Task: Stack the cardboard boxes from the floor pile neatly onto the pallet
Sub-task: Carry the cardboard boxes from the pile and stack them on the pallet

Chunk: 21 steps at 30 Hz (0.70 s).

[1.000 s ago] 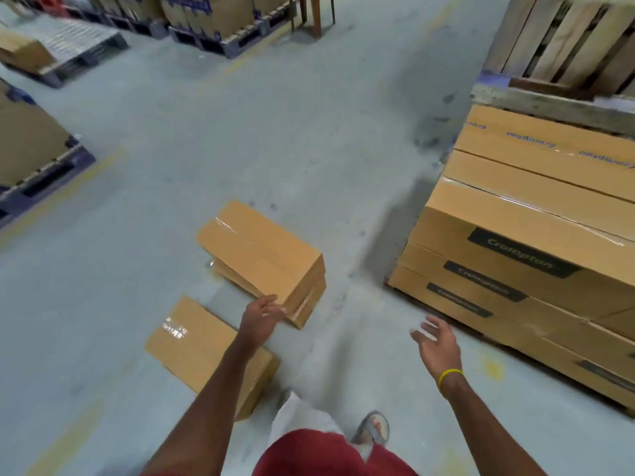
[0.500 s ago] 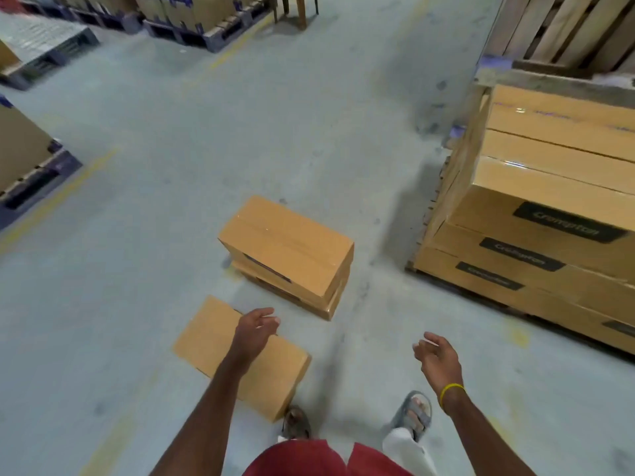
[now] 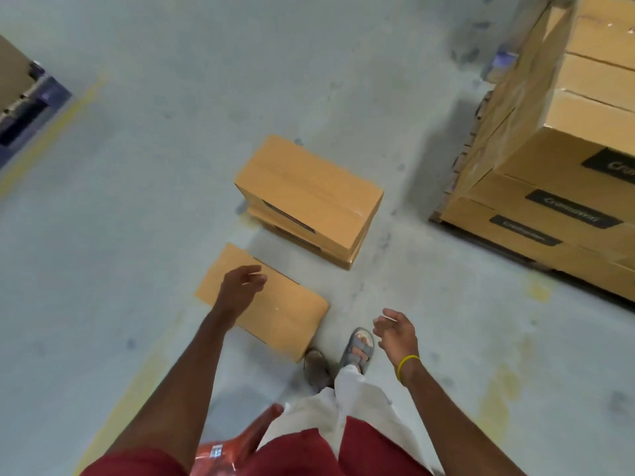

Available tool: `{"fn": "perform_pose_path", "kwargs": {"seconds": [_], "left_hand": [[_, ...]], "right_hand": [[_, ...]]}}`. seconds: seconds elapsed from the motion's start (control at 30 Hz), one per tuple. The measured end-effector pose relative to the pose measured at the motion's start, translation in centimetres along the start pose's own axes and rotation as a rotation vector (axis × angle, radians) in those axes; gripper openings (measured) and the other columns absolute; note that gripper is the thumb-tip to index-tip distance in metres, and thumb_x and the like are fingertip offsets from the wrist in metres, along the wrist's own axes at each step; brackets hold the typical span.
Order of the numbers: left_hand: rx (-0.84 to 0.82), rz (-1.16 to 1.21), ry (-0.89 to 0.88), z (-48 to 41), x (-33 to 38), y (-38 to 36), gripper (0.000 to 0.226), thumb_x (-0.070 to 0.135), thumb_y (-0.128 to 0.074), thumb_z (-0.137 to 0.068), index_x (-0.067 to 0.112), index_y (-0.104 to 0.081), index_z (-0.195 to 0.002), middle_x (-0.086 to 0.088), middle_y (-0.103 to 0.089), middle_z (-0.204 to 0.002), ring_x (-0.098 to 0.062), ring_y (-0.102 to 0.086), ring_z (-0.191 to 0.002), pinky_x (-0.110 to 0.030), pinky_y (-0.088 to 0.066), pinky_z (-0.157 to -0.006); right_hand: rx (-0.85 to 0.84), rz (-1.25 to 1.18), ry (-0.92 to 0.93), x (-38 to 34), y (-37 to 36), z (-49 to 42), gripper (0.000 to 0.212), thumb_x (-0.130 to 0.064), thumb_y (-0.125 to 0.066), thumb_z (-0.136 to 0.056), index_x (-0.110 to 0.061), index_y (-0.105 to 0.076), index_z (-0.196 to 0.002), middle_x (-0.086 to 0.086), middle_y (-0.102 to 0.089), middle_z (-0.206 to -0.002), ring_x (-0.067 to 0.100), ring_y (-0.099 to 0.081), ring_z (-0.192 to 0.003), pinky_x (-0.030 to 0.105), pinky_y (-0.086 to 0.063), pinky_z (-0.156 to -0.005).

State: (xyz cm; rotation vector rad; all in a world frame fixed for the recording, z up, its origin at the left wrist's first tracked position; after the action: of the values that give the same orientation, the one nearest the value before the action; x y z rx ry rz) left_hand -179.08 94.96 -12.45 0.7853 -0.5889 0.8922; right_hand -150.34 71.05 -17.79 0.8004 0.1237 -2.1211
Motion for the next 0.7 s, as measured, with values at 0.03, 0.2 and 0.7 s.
{"fn": "perform_pose_path", "kwargs": {"seconds": [0.03,0.2,0.7], "left_hand": [[0.009,0.017,0.000,-0.1,0.0,0.3,0.030,0.010,-0.074,-0.095,0.008,-0.067,-0.124,-0.009,-0.073,-0.098,-0.021,-0.069,-0.085,-0.016,-0.052,-0.065],[-0.007,0.019,0.001,-0.7,0.4,2.2,0.031,0.012,-0.072,-0.097,0.010,-0.066,-0.127,-0.009,-0.072,-0.102,-0.020,-0.069,-0.087,-0.023,-0.051,-0.073],[-0.232,-0.307,0.058,-12.1,-4.8,11.5,0.022,0.013,-0.076,-0.093,0.017,-0.072,-0.115,-0.013,-0.077,-0.106,-0.029,-0.073,-0.099,-0.032,-0.049,-0.079]], "right_hand": [[-0.006,0.018,0.006,-0.2,-0.5,-0.5,0.024,-0.004,-0.067,-0.091,-0.015,-0.064,-0.112,0.011,-0.069,-0.104,0.028,-0.065,-0.083,0.021,-0.049,-0.045],[0.021,0.069,0.035,-1.5,-2.2,-3.0,0.025,-0.007,-0.070,-0.087,-0.015,-0.067,-0.110,0.012,-0.074,-0.098,0.026,-0.067,-0.078,0.030,-0.051,-0.064],[0.174,-0.161,0.005,-0.3,-11.8,-1.9,0.019,-0.009,-0.067,-0.092,-0.017,-0.066,-0.110,0.007,-0.073,-0.097,0.021,-0.068,-0.080,0.038,-0.054,-0.084]]}}
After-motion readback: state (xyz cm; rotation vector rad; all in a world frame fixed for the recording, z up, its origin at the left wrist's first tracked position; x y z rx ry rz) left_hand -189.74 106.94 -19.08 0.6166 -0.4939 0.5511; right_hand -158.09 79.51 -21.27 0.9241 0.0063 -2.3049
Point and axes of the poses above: each hand's wrist, its own z-axis away from the middle knuckle, its own y-axis out of the back of the hand, x = y × z, the point moved 6 cm from there along -z, towards the middle knuckle
